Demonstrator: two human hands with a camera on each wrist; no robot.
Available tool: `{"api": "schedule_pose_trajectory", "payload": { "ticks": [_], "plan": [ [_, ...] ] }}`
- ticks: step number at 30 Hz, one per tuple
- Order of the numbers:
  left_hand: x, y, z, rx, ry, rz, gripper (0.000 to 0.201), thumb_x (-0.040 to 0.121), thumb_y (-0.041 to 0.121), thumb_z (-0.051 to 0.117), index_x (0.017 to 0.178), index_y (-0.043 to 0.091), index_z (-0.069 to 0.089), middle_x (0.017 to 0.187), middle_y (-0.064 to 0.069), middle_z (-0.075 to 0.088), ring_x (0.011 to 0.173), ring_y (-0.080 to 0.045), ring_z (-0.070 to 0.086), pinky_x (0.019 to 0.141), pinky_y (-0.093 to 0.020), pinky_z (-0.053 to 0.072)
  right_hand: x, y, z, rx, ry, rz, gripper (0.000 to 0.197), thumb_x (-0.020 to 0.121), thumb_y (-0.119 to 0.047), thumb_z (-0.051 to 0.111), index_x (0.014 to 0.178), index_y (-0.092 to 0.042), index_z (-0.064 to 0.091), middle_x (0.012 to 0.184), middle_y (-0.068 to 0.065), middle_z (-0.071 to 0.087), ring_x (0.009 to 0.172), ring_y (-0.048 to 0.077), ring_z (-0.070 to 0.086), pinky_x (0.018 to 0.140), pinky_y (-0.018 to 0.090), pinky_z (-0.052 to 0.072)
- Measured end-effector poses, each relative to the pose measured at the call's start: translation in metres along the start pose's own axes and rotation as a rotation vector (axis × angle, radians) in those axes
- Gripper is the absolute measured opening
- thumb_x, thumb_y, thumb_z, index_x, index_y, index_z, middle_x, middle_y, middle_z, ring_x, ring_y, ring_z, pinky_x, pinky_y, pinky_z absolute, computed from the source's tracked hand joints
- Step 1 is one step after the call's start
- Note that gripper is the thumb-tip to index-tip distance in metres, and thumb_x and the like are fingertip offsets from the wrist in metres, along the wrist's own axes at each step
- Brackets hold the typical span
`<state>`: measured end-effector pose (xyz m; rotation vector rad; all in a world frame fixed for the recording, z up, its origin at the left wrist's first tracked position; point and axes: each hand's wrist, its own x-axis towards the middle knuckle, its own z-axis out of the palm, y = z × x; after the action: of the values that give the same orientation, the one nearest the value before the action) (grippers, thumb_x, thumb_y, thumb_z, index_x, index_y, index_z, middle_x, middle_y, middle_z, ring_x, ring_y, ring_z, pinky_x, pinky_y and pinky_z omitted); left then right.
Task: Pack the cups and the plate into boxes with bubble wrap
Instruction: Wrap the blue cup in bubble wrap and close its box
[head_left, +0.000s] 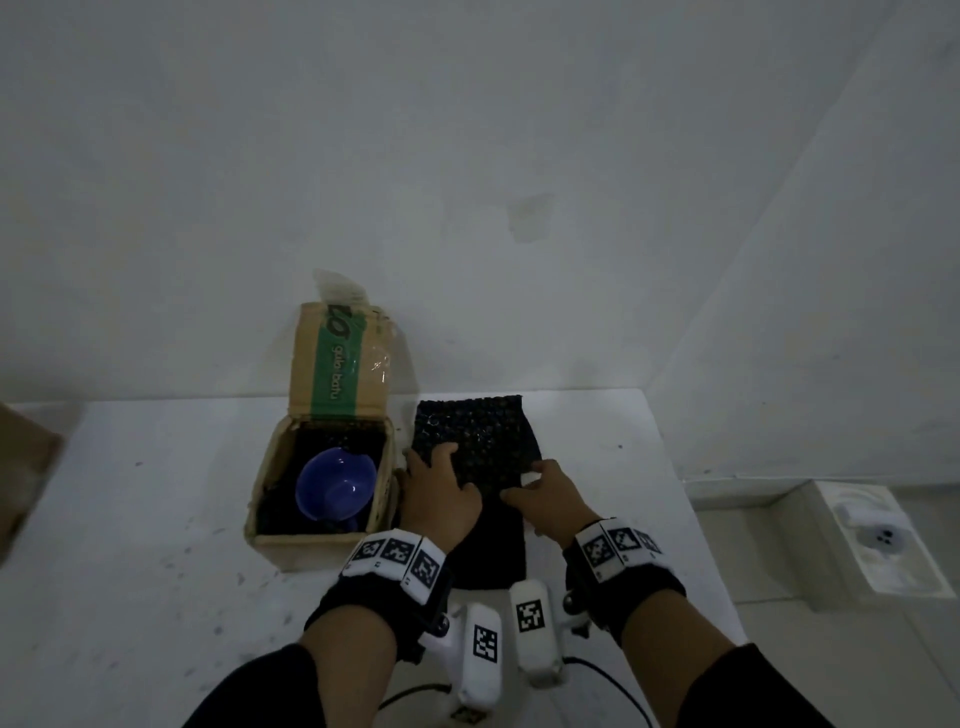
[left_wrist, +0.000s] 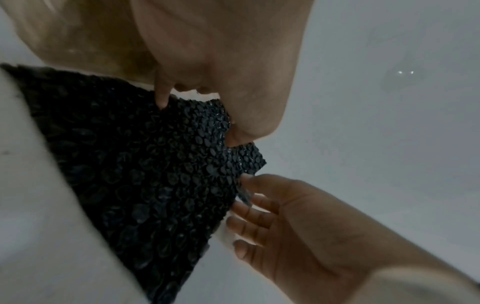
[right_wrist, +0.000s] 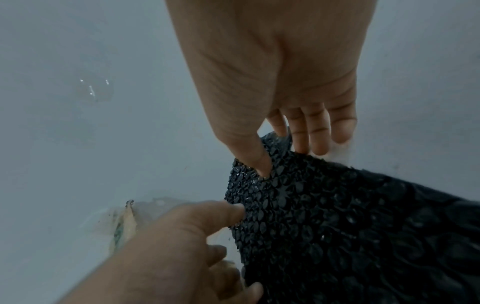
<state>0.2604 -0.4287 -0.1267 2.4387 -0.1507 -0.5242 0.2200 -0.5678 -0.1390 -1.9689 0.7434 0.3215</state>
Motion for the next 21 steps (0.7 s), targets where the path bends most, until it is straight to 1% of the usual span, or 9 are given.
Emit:
{"api": "schedule_pose_trajectory", "payload": {
  "ticks": [3, 4, 6, 10, 13, 15, 17, 19, 21],
  "plan": [
    [0.003, -0.003, 0.002, 0.012, -0.025, -0.065, 0.055, 0.086, 0.022, 0.051, 0.136, 0.022, 0.029, 0.142, -0.024, 0.023, 0.127, -0.039, 0.034, 0.105, -0.044, 0.035, 0.004, 0.002, 0.005, 0.024, 0.029, 0.023, 0.063, 0.083, -0.028, 0.068, 0.131, -0.002, 0.037, 0.119, 0.014, 0.052, 0.107, 0.026, 0.055, 0.084, 0.035, 0.049],
    [0.004, -0.006, 0.003, 0.015, -0.022, -0.065, 0.057, 0.083, 0.020, 0.053, 0.136, 0.022, 0.029, 0.139, -0.022, 0.029, 0.124, -0.039, 0.038, 0.104, -0.045, 0.037, 0.004, 0.003, 0.006, 0.030, 0.031, 0.018, 0.059, 0.083, -0.028, 0.068, 0.128, 0.001, 0.042, 0.118, 0.016, 0.054, 0.104, 0.025, 0.056, 0.086, 0.035, 0.048],
    [0.004, -0.010, 0.001, -0.024, -0.022, -0.056, 0.062, 0.079, 0.016, 0.055, 0.135, 0.021, 0.030, 0.132, -0.018, 0.041, 0.119, -0.036, 0.045, 0.101, -0.046, 0.040, 0.005, 0.004, 0.005, 0.008, 0.017, -0.010, 0.050, 0.083, -0.027, 0.068, 0.118, 0.006, 0.052, 0.108, 0.019, 0.059, 0.094, 0.025, 0.056, 0.081, 0.033, 0.048],
    [-0.001, -0.008, -0.009, -0.118, -0.037, -0.035, 0.068, 0.076, 0.008, 0.057, 0.136, 0.021, 0.028, 0.123, -0.012, 0.053, 0.109, -0.028, 0.053, 0.095, -0.038, 0.046, 0.000, 0.002, 0.000, -0.017, 0.005, -0.102, 0.019, 0.082, -0.020, 0.070, 0.078, -0.006, 0.059, 0.075, 0.006, 0.054, 0.080, 0.020, 0.055, 0.076, 0.031, 0.046],
    [-0.007, -0.002, -0.016, -0.126, -0.036, -0.005, 0.066, 0.076, 0.013, 0.059, 0.133, 0.025, 0.029, 0.120, -0.009, 0.055, 0.104, -0.025, 0.056, 0.092, -0.038, 0.049, -0.010, -0.001, -0.007, 0.043, 0.059, -0.184, 0.041, 0.079, -0.020, 0.072, 0.049, -0.017, 0.045, 0.057, 0.001, 0.046, 0.063, 0.014, 0.049, 0.067, 0.025, 0.039],
    [-0.011, 0.004, -0.023, -0.084, -0.037, 0.045, 0.067, 0.075, 0.022, 0.065, 0.134, 0.024, 0.032, 0.124, -0.008, 0.053, 0.108, -0.024, 0.055, 0.094, -0.038, 0.047, -0.017, -0.001, -0.015, -0.026, 0.223, -0.290, 0.034, 0.075, -0.028, 0.074, 0.052, -0.024, 0.050, 0.075, 0.005, 0.054, 0.080, 0.018, 0.053, 0.076, 0.027, 0.042],
    [-0.017, 0.012, -0.032, -0.032, -0.045, 0.107, 0.080, 0.069, 0.038, 0.075, 0.135, 0.021, 0.034, 0.131, -0.007, 0.048, 0.117, -0.024, 0.050, 0.098, -0.036, 0.044, -0.029, -0.003, -0.028, -0.107, 0.392, -0.380, 0.019, 0.073, -0.027, 0.076, 0.064, -0.020, 0.060, 0.110, 0.009, 0.055, 0.108, 0.022, 0.048, 0.093, 0.033, 0.040],
    [-0.025, 0.021, -0.048, 0.001, -0.077, 0.167, 0.097, 0.057, 0.052, 0.080, 0.136, 0.019, 0.035, 0.134, -0.006, 0.044, 0.121, -0.022, 0.047, 0.100, -0.034, 0.042, -0.045, -0.009, -0.040, -0.124, 0.486, -0.545, 0.023, 0.071, -0.022, 0.077, 0.062, -0.022, 0.056, 0.133, 0.008, 0.049, 0.129, 0.025, 0.037, 0.104, 0.039, 0.032],
    [-0.033, 0.028, -0.068, 0.026, -0.109, 0.221, 0.099, 0.054, 0.057, 0.081, 0.136, 0.019, 0.038, 0.135, -0.004, 0.045, 0.122, -0.020, 0.046, 0.102, -0.034, 0.041, -0.060, -0.019, -0.050, -0.067, 0.494, -0.699, 0.026, 0.070, -0.027, 0.071, 0.058, -0.028, 0.047, 0.142, 0.003, 0.044, 0.140, 0.023, 0.024, 0.109, 0.039, 0.022]
  ]
}}
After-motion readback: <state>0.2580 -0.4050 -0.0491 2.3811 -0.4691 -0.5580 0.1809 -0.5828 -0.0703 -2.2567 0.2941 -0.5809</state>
